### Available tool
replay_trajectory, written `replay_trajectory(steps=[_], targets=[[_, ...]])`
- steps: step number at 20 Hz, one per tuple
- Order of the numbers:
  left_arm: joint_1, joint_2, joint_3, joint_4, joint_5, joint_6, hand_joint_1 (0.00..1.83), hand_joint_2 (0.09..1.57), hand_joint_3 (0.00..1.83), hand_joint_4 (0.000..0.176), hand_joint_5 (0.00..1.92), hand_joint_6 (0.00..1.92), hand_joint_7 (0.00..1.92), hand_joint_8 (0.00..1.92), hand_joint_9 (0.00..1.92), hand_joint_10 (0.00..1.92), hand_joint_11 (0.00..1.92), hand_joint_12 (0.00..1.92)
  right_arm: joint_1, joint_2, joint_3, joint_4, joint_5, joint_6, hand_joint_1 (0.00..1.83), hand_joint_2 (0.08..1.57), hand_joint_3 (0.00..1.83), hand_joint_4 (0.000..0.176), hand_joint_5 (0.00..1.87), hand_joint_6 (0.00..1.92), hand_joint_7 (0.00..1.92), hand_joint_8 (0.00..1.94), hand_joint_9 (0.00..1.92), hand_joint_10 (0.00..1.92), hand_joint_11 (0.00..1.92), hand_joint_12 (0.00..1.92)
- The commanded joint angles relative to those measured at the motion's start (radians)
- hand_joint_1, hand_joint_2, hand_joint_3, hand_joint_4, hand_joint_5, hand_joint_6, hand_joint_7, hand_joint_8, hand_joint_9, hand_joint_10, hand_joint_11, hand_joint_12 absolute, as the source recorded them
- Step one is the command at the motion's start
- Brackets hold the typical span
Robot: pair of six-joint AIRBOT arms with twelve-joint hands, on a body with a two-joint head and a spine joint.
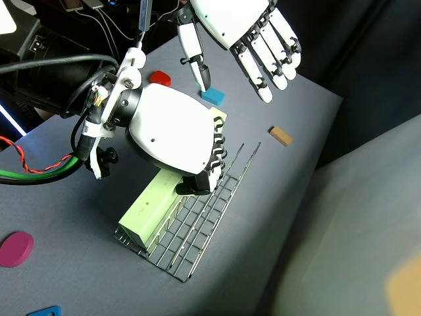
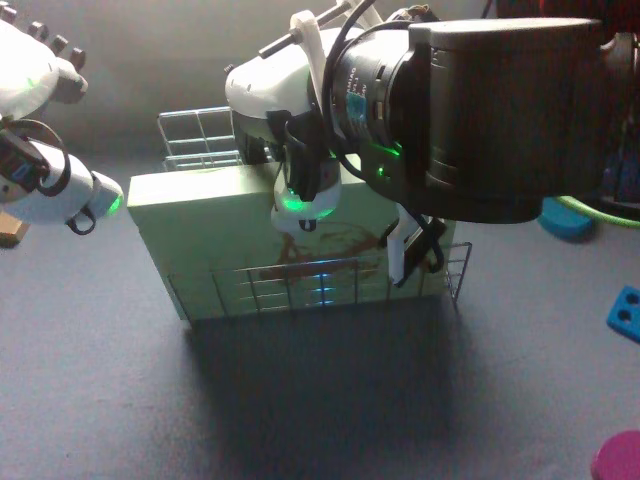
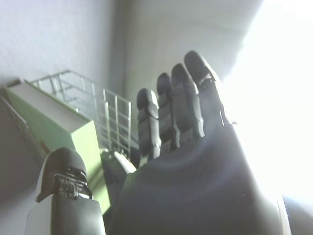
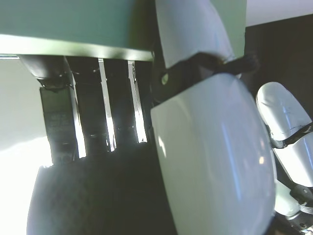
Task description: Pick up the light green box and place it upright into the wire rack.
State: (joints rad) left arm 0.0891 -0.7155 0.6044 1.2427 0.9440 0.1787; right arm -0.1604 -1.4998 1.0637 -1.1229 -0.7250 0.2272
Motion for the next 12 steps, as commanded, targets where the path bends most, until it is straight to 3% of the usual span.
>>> replay_trajectory(steps=[1, 2, 3, 4, 5, 8, 12], targets=[[-0.002, -0.007, 0.005, 0.093, -0.008, -0.004, 0.19, 1.15, 0.0, 0.05, 0.29, 0.0, 0.23, 0.0, 0.2, 0.0, 0.0, 0.67, 0.004, 0.001, 0.002, -0.069, 0.026, -0.005, 1.19, 1.2, 0.0, 0.0, 0.76, 1.21, 0.89, 1.24, 0.77, 1.02, 0.81, 1.43], [0.002, -0.011, 0.006, 0.095, -0.008, -0.008, 0.19, 1.15, 0.0, 0.05, 0.3, 0.0, 0.23, 0.0, 0.2, 0.0, 0.0, 0.67, 0.004, 0.002, 0.002, -0.069, 0.026, -0.005, 1.06, 1.21, 0.0, 0.0, 0.79, 1.26, 0.78, 0.84, 0.72, 0.92, 0.74, 1.42], [0.004, -0.015, 0.007, 0.095, -0.008, -0.009, 0.19, 1.15, 0.0, 0.05, 0.3, 0.0, 0.23, 0.0, 0.2, 0.0, 0.0, 0.67, 0.004, 0.003, 0.002, -0.069, 0.027, -0.006, 0.98, 1.14, 0.0, 0.0, 0.68, 0.67, 0.75, 0.61, 0.69, 0.84, 0.69, 1.41], [0.004, -0.018, 0.009, 0.097, -0.009, -0.01, 0.19, 1.15, 0.0, 0.05, 0.29, 0.0, 0.23, 0.0, 0.2, 0.0, 0.0, 0.67, 0.004, 0.004, 0.002, -0.069, 0.028, -0.007, 0.91, 1.1, 0.0, 0.0, 0.66, 0.32, 0.73, 0.41, 0.63, 0.71, 0.59, 1.39], [0.008, -0.023, 0.012, 0.111, -0.01, -0.033, 0.19, 1.15, 0.0, 0.05, 0.3, 0.0, 0.23, 0.0, 0.2, 0.0, 0.0, 0.67, 0.003, 0.006, 0.002, -0.069, 0.029, -0.008, 0.87, 1.07, 0.0, 0.0, 0.65, 0.14, 0.72, 0.27, 0.58, 0.59, 0.49, 1.37], [0.024, -0.036, 0.021, 0.133, -0.008, -0.097, 0.19, 1.15, 0.0, 0.05, 0.3, 0.01, 0.24, 0.0, 0.2, 0.0, 0.0, 0.67, 0.006, 0.014, 0.001, -0.069, 0.034, -0.013, 0.74, 1.07, 0.0, 0.0, 0.57, 0.0, 0.66, 0.04, 0.53, 0.34, 0.27, 1.3], [0.027, -0.06, 0.022, 0.133, -0.008, -0.097, 0.19, 1.15, 0.0, 0.051, 0.3, 0.0, 0.24, 0.0, 0.2, 0.0, 0.0, 0.67, 0.022, 0.053, -0.028, -0.07, 0.055, -0.03, 0.68, 0.99, 0.0, 0.0, 0.47, 0.0, 0.56, 0.0, 0.49, 0.1, 0.11, 1.26]])
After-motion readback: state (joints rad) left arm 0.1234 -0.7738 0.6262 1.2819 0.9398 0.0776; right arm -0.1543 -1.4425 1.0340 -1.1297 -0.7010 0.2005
